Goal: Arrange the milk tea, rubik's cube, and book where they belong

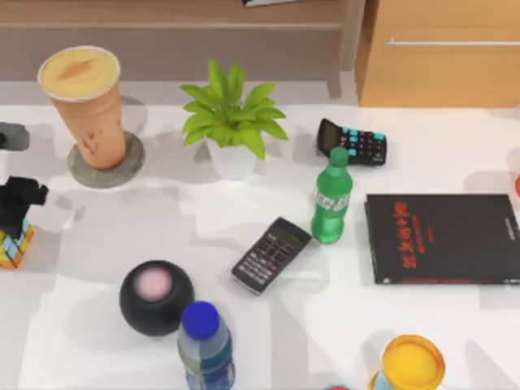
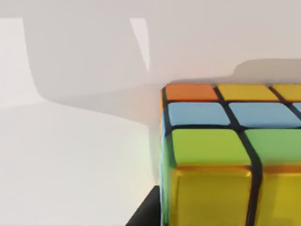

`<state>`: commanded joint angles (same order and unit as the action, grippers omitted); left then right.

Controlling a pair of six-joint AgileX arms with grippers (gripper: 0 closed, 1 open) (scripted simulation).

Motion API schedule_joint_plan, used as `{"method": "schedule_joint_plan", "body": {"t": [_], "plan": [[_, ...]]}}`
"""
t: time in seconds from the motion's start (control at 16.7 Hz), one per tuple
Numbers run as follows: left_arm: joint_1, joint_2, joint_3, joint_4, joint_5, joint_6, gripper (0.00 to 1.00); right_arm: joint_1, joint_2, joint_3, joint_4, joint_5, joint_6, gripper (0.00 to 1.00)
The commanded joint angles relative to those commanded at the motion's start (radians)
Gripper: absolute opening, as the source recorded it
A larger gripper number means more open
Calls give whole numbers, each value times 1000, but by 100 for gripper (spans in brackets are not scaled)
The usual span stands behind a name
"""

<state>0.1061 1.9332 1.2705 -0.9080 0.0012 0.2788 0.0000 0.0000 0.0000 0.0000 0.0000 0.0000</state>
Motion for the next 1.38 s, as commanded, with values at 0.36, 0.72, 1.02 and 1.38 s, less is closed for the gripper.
{"method": "schedule_joint_plan", "body": {"t": [0.36, 0.72, 1.02, 1.38], "plan": [[0, 0, 0, 0, 0, 0, 0, 0, 0, 0, 0, 0, 0, 100], [0, -8, 13, -17, 0, 1, 0, 0, 0, 0, 0, 0, 0, 100], [0, -35, 62, -100, 0, 0, 0, 0, 0, 0, 0, 0, 0, 100], [-1, -48, 74, -108, 1, 1, 0, 0, 0, 0, 0, 0, 0, 100]]}}
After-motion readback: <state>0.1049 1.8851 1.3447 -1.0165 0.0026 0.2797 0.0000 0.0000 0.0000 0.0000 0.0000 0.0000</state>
